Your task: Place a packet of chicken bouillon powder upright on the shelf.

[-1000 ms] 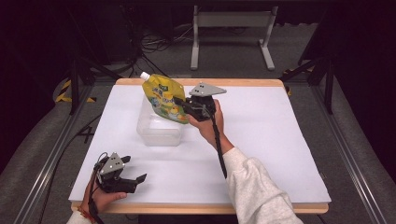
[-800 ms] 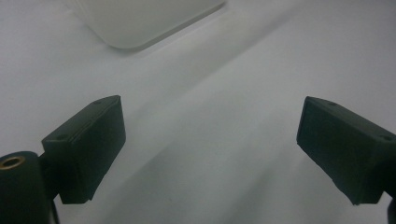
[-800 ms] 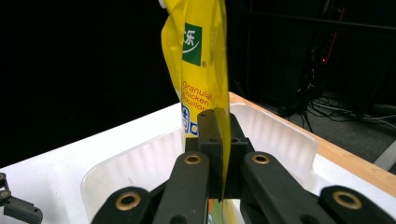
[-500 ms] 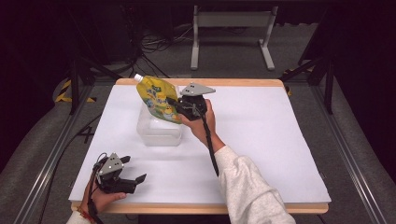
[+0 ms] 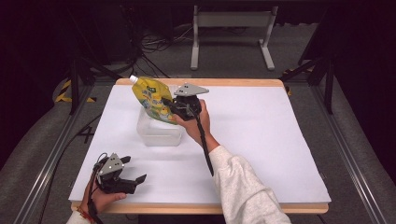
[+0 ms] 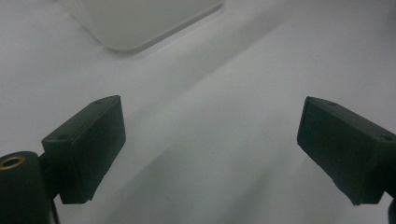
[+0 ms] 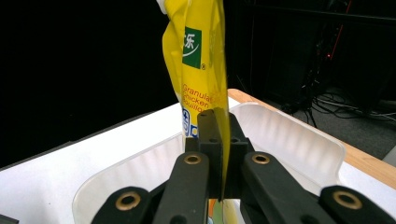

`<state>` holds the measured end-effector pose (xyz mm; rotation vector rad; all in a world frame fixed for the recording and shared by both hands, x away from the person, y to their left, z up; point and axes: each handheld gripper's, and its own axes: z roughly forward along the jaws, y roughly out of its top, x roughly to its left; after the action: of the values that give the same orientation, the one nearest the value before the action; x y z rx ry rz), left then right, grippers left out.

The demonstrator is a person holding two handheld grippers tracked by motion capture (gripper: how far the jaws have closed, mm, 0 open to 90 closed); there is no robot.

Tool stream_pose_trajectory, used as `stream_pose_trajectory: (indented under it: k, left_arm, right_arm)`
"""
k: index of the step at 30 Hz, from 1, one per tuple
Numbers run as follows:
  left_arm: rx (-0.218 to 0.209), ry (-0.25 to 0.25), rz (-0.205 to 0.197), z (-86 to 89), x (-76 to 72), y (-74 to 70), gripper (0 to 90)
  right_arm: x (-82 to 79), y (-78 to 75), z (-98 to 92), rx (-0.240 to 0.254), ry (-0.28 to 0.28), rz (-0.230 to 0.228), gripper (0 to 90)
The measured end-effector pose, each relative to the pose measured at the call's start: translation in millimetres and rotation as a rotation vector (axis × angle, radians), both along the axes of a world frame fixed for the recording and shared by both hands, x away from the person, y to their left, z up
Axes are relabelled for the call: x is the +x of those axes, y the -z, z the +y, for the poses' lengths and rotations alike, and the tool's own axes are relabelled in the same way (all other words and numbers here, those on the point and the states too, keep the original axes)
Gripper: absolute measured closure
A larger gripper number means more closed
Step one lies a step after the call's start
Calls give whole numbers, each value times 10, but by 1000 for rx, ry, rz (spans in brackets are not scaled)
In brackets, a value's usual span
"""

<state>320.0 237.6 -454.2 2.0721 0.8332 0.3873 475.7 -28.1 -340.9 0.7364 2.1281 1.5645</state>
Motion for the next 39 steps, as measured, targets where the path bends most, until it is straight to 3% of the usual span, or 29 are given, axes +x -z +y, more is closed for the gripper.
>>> stream_pose_trajectory:
  k: [10,17,28,39]
  left_arm:
    - [3,3,2,6,1,3,85]
    - [3,0,3,1,-3,3,85]
    - [11,5,-2,-3,4,1,84]
    - [12,5,-1,-2,7,3,84]
  right_arm:
    - [51,167,-19,-16,10,37,900]
    - [35,239,-35,-58,5,45,886]
    - [33,116,-168,-102,16,32,805]
    - [7,47,-217,-132,16,23,783]
